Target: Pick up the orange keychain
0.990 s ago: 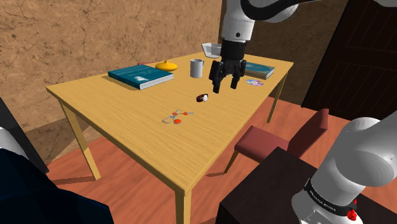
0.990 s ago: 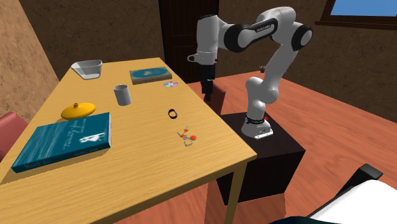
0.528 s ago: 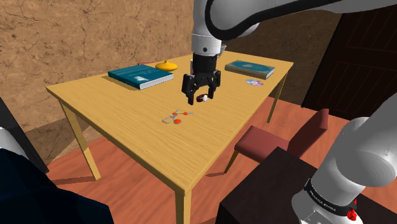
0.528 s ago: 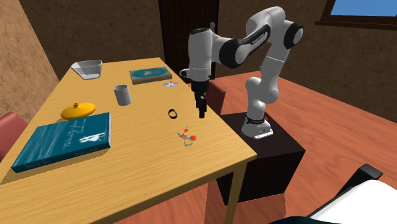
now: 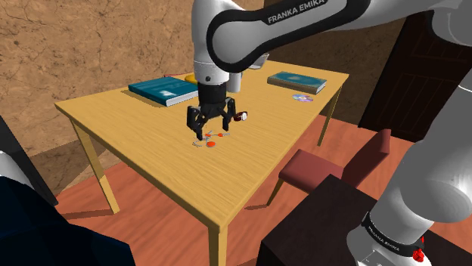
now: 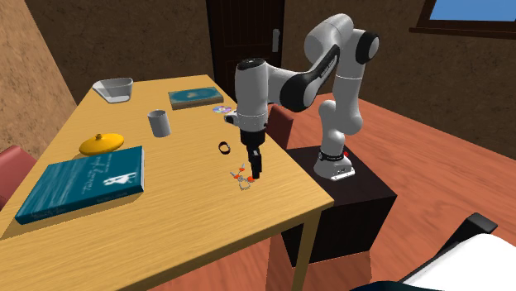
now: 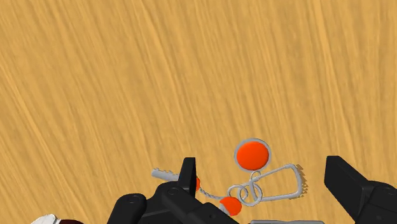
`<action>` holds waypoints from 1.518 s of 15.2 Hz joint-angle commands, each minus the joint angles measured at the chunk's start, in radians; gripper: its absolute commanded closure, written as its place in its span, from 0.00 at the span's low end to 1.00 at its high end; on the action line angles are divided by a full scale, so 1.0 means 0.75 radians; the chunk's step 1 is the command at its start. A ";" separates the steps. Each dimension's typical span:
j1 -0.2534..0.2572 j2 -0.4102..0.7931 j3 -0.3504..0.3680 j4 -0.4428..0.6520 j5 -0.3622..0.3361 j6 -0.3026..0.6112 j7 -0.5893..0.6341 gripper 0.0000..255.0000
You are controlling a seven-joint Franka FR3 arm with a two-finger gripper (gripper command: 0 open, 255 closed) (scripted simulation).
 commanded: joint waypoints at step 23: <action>0.002 0.016 0.002 0.001 -0.008 0.013 0.008 1.00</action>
